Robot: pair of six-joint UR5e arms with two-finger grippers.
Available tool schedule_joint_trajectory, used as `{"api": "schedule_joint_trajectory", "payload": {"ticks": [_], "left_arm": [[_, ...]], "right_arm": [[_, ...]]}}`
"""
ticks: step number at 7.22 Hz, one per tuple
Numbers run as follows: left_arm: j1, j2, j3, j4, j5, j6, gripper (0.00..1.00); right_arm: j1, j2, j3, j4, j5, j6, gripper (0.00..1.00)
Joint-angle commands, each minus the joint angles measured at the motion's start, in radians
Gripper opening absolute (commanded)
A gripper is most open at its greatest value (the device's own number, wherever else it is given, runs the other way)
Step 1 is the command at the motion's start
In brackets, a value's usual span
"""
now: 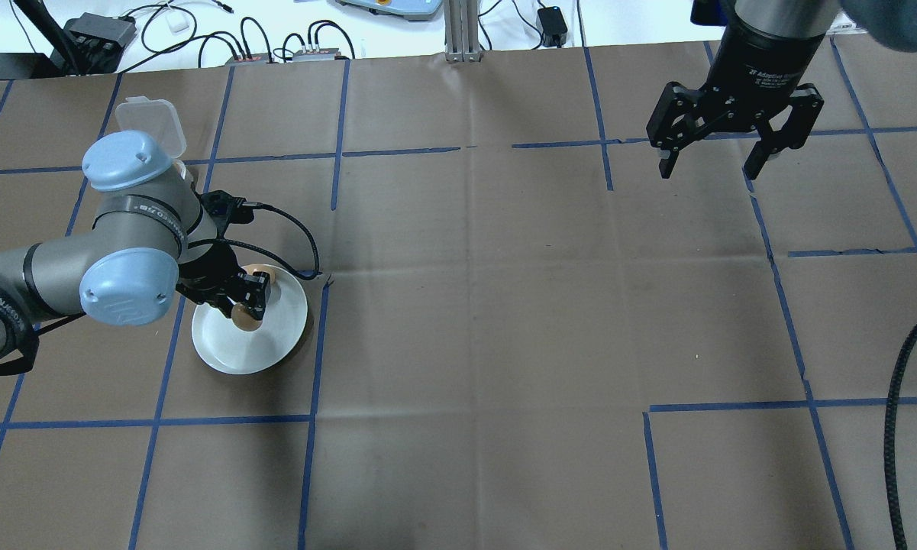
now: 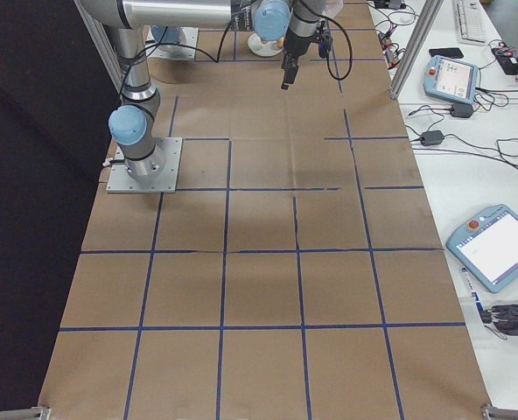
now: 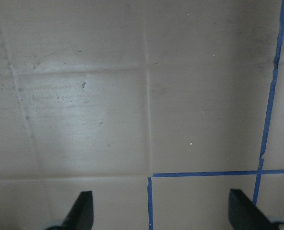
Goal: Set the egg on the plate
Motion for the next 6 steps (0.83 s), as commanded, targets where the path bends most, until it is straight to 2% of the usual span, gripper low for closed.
{"api": "schedule_joint_trajectory", "payload": {"ticks": [1, 3, 4, 5, 6], "left_arm": [[0.001, 0.004, -0.001, 0.019, -0.001, -0.001, 1.00], [0.006, 0.047, 0.046, 0.002, -0.002, -0.040, 1.00], [0.006, 0.075, 0.119, -0.089, -0.004, -0.075, 1.00], [0.006, 0.085, 0.229, -0.248, -0.004, -0.094, 1.00], [0.023, 0.063, 0.336, -0.339, -0.005, -0.140, 1.00]], "right_arm": [[0.000, 0.001, 0.000, -0.002, 0.000, 0.000, 1.00], [0.000, 0.000, 0.000, 0.000, 0.000, 0.000, 1.00], [0.000, 0.001, 0.000, 0.000, 0.000, 0.000, 1.00], [0.000, 0.000, 0.000, 0.000, 0.000, 0.000, 1.00], [0.000, 0.000, 0.000, 0.000, 0.000, 0.000, 1.00]]}}
